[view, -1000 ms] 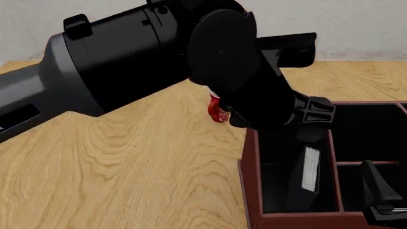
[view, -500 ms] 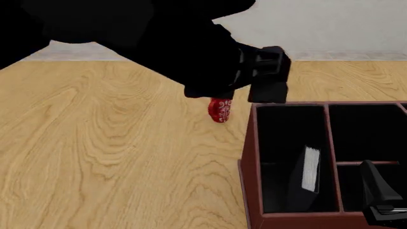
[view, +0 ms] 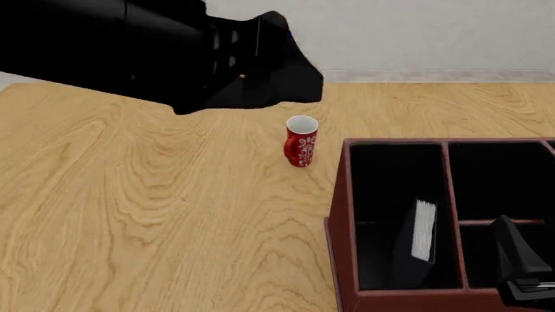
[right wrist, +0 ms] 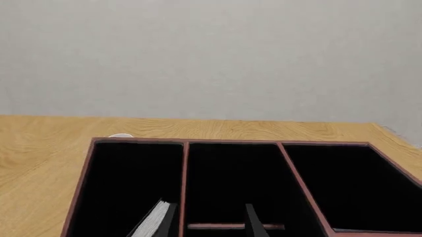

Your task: Pick up the book and place it in the left compartment of the caddy.

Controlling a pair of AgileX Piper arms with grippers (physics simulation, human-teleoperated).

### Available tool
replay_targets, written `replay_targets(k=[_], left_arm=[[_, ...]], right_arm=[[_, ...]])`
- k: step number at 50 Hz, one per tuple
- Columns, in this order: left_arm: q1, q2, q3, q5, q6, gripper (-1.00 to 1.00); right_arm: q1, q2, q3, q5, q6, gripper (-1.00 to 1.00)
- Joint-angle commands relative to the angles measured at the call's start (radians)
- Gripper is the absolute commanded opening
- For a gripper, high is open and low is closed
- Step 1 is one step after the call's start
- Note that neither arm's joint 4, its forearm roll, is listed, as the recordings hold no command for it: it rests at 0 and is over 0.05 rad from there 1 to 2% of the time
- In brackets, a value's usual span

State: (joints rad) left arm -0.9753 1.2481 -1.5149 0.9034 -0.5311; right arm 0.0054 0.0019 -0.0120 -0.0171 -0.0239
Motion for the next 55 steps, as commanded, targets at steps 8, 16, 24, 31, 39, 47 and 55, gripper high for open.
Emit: replay_targets(k=[8, 16, 24, 31, 39, 47, 55], left_arm=[[0.038, -0.156, 0.141, -0.056, 0.033, 1.0], [0.043, -0.209, 0.198, -0.078, 0.021, 1.0], [0.083, -0.278, 0.211, -0.069, 0.041, 1.0], [0.111, -0.346, 0.247, -0.076, 0.043, 1.0], [0.148, -0.408, 0.245, -0.062, 0.06, 1.0], [0.171, -0.475, 0.274, -0.055, 0.049, 1.0], [0.2, -0.541, 0.321, -0.052, 0.034, 1.0]], right_arm=[[0.003, -0.002, -0.037, -0.077, -0.01, 1.0], [0.003, -0.002, -0.061, -0.127, -0.003, 1.0], [0.018, -0.002, -0.079, -0.155, -0.012, 1.0], [0.027, -0.002, -0.1, -0.188, -0.01, 1.0], [0.036, -0.002, -0.12, -0.215, -0.007, 1.0], [0.06, -0.002, -0.148, -0.265, -0.017, 1.0], [0.078, -0.002, -0.162, -0.305, -0.036, 1.0]])
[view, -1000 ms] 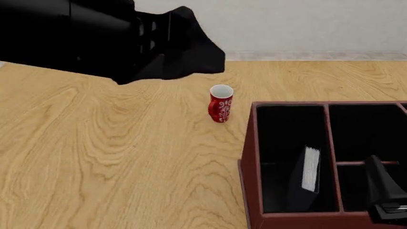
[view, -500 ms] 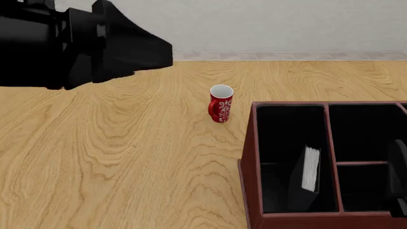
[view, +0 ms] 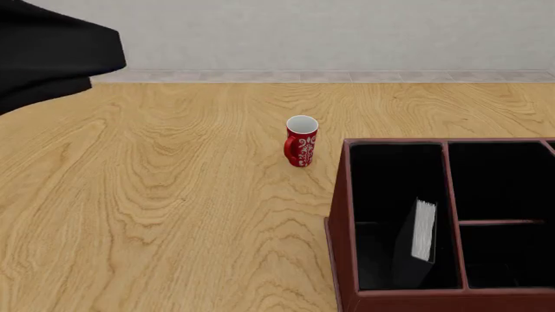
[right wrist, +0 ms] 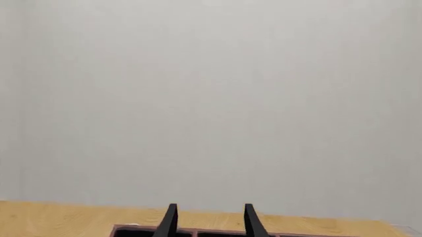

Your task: Pick up the book and place it in the left compartment of the caddy.

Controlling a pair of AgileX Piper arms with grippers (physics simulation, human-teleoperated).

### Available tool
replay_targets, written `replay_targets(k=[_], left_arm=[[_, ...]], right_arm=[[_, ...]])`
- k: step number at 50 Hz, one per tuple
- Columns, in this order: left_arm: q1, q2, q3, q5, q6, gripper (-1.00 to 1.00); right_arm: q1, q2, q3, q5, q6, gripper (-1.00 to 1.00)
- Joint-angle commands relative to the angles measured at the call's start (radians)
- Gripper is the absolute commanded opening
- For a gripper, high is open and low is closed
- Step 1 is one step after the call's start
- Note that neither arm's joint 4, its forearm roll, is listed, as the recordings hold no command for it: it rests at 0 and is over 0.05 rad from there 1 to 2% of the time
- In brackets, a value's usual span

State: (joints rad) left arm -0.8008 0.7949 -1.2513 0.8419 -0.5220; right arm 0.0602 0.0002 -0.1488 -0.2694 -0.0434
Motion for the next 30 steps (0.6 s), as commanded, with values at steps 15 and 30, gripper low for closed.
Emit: replay_targets(k=[15, 30], left_arm=[[0.074, -0.196, 0.112, 0.011, 0.002, 1.0], [0.152, -0.327, 0.053, 0.059, -0.016, 1.0]], right_arm=[[0.053, 0.0, -0.051, -0.146, -0.027, 1.0], [0.057, 0.0, -0.067, -0.184, -0.024, 1.0]])
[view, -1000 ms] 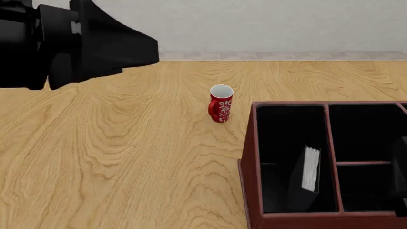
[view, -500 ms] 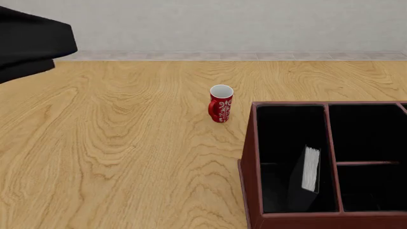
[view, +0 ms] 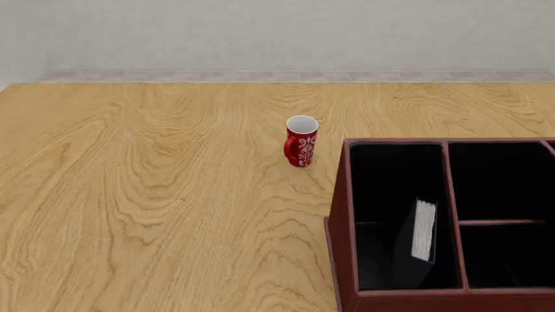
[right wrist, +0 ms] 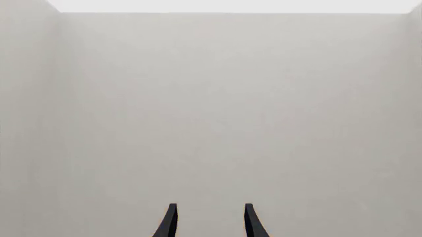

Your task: Pick up the book and place it in the left compartment of the caddy.

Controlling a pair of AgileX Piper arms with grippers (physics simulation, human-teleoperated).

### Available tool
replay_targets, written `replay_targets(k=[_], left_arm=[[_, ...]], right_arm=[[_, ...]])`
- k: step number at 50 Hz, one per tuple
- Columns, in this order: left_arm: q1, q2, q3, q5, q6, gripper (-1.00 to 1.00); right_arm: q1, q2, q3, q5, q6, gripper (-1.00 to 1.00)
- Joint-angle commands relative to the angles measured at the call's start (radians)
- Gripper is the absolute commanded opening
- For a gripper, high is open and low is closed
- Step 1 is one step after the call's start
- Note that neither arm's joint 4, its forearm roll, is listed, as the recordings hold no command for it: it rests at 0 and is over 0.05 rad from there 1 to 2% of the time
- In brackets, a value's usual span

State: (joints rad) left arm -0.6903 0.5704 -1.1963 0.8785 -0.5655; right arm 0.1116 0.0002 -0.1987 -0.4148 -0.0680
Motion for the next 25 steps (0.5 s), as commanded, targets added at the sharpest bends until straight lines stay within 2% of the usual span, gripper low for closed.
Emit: replay_targets(k=[1, 2, 3, 6, 11, 14, 16, 25], left_arm=[[0.034, -0.096, -0.005, 0.027, 0.012, 1.0], [0.035, -0.092, -0.029, 0.038, 0.008, 1.0], [0.035, -0.123, 0.022, 0.018, 0.015, 1.0], [0.037, -0.149, 0.04, 0.012, 0.026, 1.0], [0.052, -0.219, 0.114, 0.005, -0.039, 1.0], [0.048, -0.2, 0.043, 0.052, -0.041, 1.0], [0.062, -0.218, 0.031, 0.07, -0.042, 1.0], [0.118, -0.297, 0.043, 0.117, -0.083, 1.0]], right_arm=[[-0.005, 0.0, -0.021, -0.045, 0.014, 1.0], [-0.007, 0.0, -0.023, -0.048, 0.019, 1.0], [-0.008, 0.0, -0.026, -0.05, 0.021, 1.0], [-0.01, 0.0, -0.028, -0.062, 0.023, 1.0], [-0.005, 0.0, -0.032, -0.084, 0.024, 1.0], [-0.003, 0.0, -0.036, -0.087, 0.024, 1.0], [-0.001, 0.0, -0.04, -0.084, 0.023, 1.0], [0.0, 0.0, -0.097, -0.036, 0.02, 1.0]])
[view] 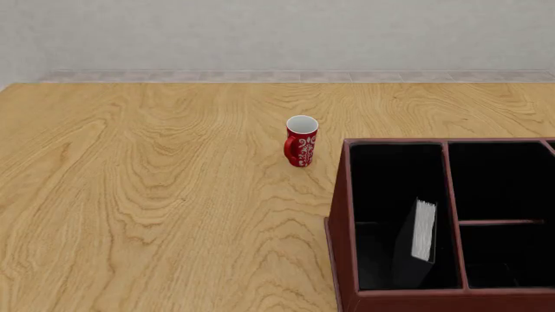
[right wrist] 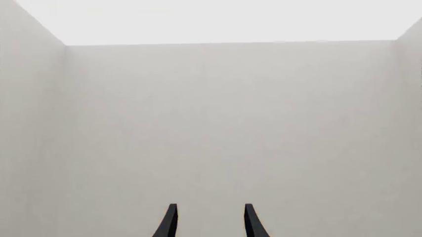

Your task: Pick up the book and place it in the left compartment of the caddy.

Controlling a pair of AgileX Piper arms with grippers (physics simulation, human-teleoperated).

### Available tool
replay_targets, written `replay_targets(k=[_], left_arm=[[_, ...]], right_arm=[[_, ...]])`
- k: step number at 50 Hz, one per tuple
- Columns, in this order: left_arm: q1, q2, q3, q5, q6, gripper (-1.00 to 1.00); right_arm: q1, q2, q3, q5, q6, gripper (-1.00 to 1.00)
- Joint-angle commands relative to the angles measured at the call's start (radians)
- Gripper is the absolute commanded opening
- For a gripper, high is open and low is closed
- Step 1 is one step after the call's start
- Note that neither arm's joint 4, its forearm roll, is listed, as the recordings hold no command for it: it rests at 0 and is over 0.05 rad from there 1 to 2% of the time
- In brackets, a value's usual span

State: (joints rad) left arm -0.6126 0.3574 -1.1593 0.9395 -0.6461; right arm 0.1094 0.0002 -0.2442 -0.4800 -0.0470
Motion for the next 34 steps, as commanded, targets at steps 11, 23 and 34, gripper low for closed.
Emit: replay_targets(k=[11, 23, 34], left_arm=[[0.119, -0.16, -0.048, 0.124, -0.024, 1.0], [0.212, -0.357, 0.068, 0.181, -0.116, 1.0], [0.301, -0.357, -0.088, 0.262, -0.166, 1.0]], right_arm=[[0.012, 0.0, -0.264, 0.241, -0.023, 1.0], [-0.008, 0.0, -0.447, 0.427, -0.011, 1.0], [-0.037, 0.0, -0.837, 0.815, 0.016, 1.0]])
